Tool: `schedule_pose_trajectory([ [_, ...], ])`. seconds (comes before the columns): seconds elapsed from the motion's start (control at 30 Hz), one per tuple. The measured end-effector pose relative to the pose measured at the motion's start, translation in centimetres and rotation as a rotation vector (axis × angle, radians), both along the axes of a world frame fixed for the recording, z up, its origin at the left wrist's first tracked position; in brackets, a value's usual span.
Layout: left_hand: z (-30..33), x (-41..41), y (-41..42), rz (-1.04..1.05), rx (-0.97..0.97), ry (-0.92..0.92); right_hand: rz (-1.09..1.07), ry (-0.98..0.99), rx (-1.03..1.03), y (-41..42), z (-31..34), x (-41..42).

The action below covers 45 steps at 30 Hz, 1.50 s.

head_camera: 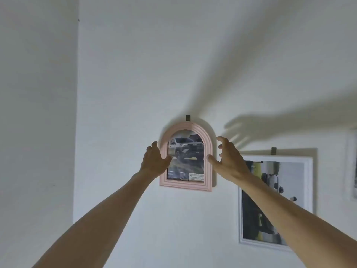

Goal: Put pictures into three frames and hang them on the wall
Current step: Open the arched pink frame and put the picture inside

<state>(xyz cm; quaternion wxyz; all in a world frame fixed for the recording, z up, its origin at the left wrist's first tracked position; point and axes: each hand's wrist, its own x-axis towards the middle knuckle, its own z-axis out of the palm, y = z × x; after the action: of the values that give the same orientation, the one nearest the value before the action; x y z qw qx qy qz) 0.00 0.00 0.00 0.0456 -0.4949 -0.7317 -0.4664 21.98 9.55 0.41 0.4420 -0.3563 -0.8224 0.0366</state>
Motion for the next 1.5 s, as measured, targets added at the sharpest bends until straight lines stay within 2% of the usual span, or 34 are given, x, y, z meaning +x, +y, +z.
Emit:
schedule_pose_trajectory([
  [0.17, -0.9, -1.6, 2.2, -0.008, -0.021, -0.116, 0.009, 0.044, -0.037, 2.1, -0.5, -2.1],
  [0.27, -0.9, -2.3, 2.9, -0.034, 0.038, -0.191, -0.003, 0.087, -0.029, 2.7, -1.0, -3.3],
  [0.53, -0.4, -4.7, 2.2, -0.133, 0.141, -0.239, 0.036, 0.244, -0.083, 2.2, -1.6, -3.8],
  [0.67, -0.3, -5.6, 1.1, -0.206, 0.158, -0.233, 0.043, 0.245, -0.089, 0.4, -1.6, -3.3],
  [0.87, -1.7, -5.0, -0.8, -0.340, 0.130, -0.354, 0.000, 0.194, -0.128, -2.6, -2.9, -1.6],
  [1.03, -5.3, -3.6, -2.5, -0.478, 0.023, -0.481, -0.077, 0.133, -0.202, -5.3, -6.0, 0.5],
  [1.2, -11.1, -1.8, -3.6, -0.571, -0.100, -0.578, -0.179, 0.128, -0.308, -7.8, -11.7, 2.6],
  [1.5, -22.1, 1.4, -6.6, -0.601, -0.314, -0.661, -0.311, 0.172, -0.665, -13.2, -22.9, 5.8],
])
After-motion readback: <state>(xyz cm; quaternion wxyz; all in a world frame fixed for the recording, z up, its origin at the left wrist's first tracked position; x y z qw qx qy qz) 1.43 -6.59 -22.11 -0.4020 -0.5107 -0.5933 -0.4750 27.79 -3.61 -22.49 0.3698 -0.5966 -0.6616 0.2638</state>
